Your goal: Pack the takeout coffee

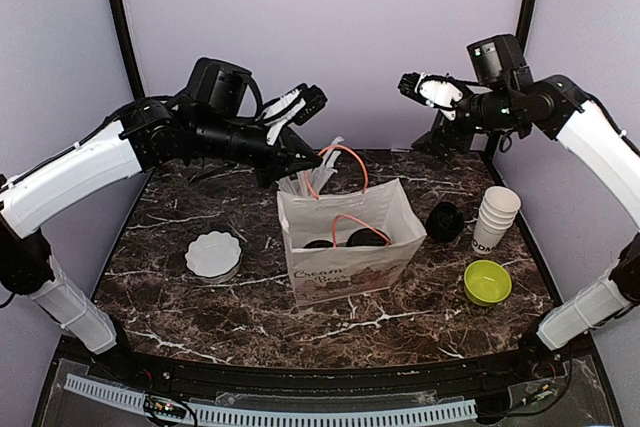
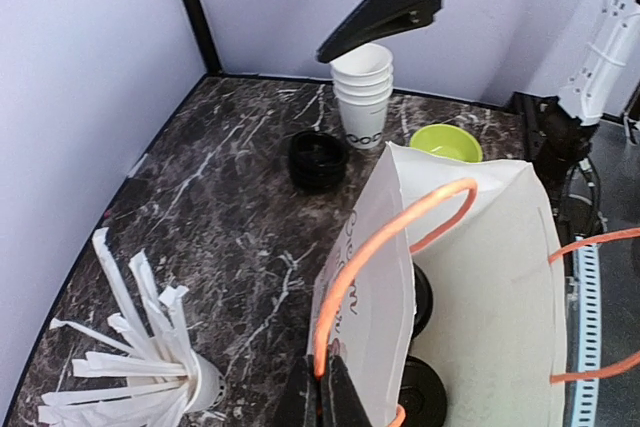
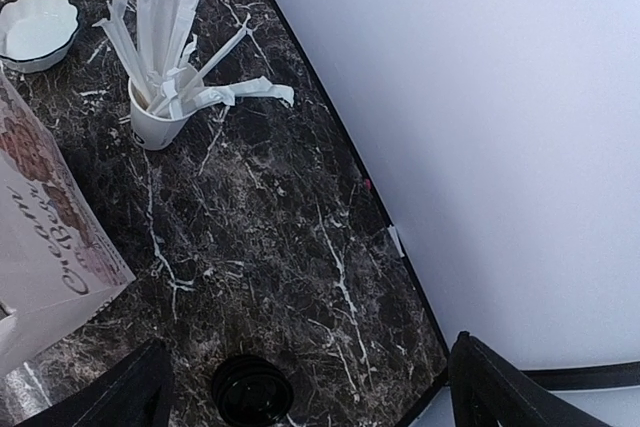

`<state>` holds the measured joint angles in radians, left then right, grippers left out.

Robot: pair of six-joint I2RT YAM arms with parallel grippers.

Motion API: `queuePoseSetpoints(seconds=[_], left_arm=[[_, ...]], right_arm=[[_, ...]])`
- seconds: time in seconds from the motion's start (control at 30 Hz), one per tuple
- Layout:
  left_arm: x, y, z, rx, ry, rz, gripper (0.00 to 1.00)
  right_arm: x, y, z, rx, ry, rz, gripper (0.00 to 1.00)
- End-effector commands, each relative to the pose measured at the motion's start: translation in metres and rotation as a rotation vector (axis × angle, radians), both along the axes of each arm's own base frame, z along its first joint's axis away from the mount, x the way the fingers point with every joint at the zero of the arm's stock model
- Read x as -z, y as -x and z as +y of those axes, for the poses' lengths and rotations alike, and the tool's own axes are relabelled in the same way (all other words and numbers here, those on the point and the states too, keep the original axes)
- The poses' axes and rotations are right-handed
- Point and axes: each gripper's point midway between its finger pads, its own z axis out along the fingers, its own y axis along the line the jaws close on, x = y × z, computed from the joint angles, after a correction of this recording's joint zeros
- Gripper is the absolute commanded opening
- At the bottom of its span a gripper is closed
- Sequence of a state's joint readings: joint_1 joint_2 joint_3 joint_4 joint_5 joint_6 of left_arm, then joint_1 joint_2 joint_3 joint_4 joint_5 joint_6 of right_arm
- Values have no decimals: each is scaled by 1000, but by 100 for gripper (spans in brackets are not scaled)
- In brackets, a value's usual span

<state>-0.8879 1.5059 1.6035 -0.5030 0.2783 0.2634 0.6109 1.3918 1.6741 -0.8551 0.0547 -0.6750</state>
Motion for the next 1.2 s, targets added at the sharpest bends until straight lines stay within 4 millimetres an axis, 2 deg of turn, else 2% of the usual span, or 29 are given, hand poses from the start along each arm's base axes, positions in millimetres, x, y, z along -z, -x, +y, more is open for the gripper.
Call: queuePoseSetpoints(seconds=[0.0,0.13,0.27,0.33,0.4,0.47,0.6,0.63,0.73,0.77,0.83,0.9,1.03,1.17], left_arm=[[-9,-45,9,-166,-11,-82,4],[-12,-65,16,-238,-18,-103,4],[-17,-71,21,-258,-9,-117,7],[-21,-73,23,-266,-3,-128,18],[-27,-74,25,-278,2,-140,40],[-40,-74,32,-305,14,-158,51],[-75,-75,64,-433,60,-234,66],[-82,-75,73,-460,74,-249,67],[-88,-91,107,-601,95,-240,70],[-85,-101,121,-644,95,-222,70],[-79,-116,138,-695,115,-158,69],[-73,-127,145,-714,153,-86,66],[-61,-135,137,-656,194,-35,65],[-48,-146,125,-605,183,17,64]], right_arm=[[2,-13,2,12,-99,72,97],[12,-23,-4,30,-162,138,97],[24,-25,-4,22,-193,185,96],[30,-24,-3,14,-209,215,96],[33,-24,0,4,-241,243,96],[34,-24,2,-6,-270,268,96],[31,-18,6,-36,-329,288,95],[30,-15,8,-50,-346,287,95],[28,-7,11,-74,-385,298,94],[28,-6,11,-73,-388,308,93],[33,-12,11,-50,-387,329,92],[34,-13,16,-69,-388,364,89],[23,-3,37,-174,-443,473,84],[30,-1,53,-218,-400,478,85]])
